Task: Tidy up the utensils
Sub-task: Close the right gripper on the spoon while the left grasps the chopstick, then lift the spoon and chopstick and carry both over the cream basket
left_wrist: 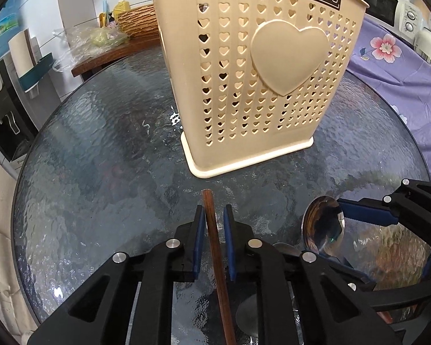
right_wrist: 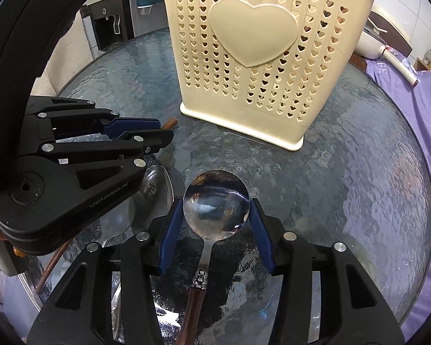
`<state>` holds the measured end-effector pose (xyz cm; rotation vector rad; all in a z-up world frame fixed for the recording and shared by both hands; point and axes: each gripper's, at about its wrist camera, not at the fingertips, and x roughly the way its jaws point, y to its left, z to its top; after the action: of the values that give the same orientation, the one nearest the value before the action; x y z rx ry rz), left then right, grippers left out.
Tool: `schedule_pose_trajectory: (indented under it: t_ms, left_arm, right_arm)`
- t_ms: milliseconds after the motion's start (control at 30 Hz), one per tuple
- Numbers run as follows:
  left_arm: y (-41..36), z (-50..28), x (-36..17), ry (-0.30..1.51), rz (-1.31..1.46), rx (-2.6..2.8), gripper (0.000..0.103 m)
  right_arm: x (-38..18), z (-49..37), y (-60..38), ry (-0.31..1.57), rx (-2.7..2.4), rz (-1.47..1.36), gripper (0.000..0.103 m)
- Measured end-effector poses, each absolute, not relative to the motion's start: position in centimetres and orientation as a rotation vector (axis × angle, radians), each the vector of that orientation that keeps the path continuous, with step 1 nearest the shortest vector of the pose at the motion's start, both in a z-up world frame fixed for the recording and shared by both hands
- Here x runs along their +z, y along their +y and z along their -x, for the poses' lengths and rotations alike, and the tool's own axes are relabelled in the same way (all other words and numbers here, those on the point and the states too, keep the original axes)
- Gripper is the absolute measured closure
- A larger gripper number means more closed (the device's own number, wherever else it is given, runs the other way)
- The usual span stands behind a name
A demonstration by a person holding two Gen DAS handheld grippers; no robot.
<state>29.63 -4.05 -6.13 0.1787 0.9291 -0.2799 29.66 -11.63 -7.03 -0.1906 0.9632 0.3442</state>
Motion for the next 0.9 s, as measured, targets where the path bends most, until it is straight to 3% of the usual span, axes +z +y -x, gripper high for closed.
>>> schedule_pose_trajectory:
  t_ms: [400, 900]
  left_arm:
    - [-3.1, -30.0, -5.6, 0.925, -0.12, -0.28, 0.096]
    - [-2.2, -27.9, -1.0, 0.802, -0.094, -0.302, 0.096]
  right_arm:
    - [-6.2, -29.4, -12.5, 0.92, 0.366, 0.164, 0.055]
    - [-1.9, -26.9, -14.3, 0.817, 0.401, 0.112, 0.055]
